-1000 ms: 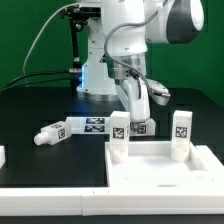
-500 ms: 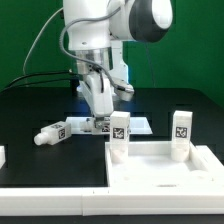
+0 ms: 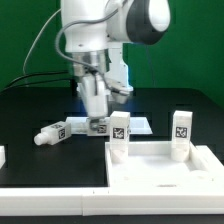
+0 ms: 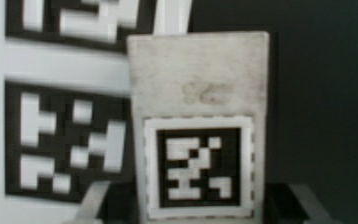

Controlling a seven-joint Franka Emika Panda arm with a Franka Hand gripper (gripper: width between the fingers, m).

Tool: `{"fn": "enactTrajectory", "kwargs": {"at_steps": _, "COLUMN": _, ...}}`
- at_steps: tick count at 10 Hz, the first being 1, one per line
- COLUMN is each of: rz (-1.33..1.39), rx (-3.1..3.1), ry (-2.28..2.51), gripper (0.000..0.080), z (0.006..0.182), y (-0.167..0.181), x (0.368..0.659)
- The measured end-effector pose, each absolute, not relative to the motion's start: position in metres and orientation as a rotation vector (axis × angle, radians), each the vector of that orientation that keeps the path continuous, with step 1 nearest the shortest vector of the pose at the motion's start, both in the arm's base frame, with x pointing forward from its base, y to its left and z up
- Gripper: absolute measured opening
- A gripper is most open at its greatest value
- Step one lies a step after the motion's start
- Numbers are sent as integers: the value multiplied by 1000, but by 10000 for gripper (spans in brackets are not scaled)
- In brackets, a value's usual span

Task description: Assemble square table

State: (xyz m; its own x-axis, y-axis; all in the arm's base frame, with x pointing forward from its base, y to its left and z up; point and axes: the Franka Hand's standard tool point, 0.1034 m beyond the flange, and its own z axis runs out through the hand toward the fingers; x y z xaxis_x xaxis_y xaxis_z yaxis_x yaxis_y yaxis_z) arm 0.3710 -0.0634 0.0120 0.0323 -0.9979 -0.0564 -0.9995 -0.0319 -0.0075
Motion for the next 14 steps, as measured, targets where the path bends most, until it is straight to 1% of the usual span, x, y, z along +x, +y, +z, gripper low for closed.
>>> {"fn": "enactTrajectory", "kwargs": {"at_steps": 1, "rz": 6, "rx": -2226, "ry": 2145, "gripper": 285, "z": 17, "y": -68, "x": 371}}
{"fn": "enactTrajectory", "kwargs": {"at_steps": 2, "rz": 6, "rx": -2297, "ry": 2064, "gripper": 285, "z": 19, "y": -65, "x": 373}}
{"fn": "enactTrajectory", "kwargs": {"at_steps": 4, "rz": 0, "rx": -2435, "ry": 1901, "gripper": 285, "z": 19, "y": -65, "x": 374}}
{"fn": "enactTrajectory", "kwargs": {"at_steps": 6, "rz": 5, "rx": -2484, "ry": 1835, "gripper": 285, "z": 18, "y": -66, "x": 375}}
{"fn": "enactTrajectory", "kwargs": {"at_steps": 8, "rz": 24, "rx": -2337, "ry": 2024, "gripper": 285, "z": 13, "y": -71, "x": 370}}
{"fn": "enactTrajectory", "kwargs": {"at_steps": 9, "rz": 8, "rx": -2184, "ry": 2180, "gripper": 285, "z": 14, "y": -71, "x": 367}}
{"fn": "enactTrajectory", "kwargs": {"at_steps": 10, "rz": -27, "rx": -1987, "ry": 2329, "gripper": 285, "z": 21, "y": -69, "x": 368}}
{"fn": "enactTrajectory", "kwargs": {"at_steps": 11, "rz": -45, "rx": -1934, "ry": 2371, "gripper": 285, "z": 23, "y": -67, "x": 369}}
{"fn": "enactTrajectory", "kwargs": {"at_steps": 14, "rz": -26, "rx": -1739, "ry": 2532, "gripper": 285, "z": 17, "y": -69, "x": 364}}
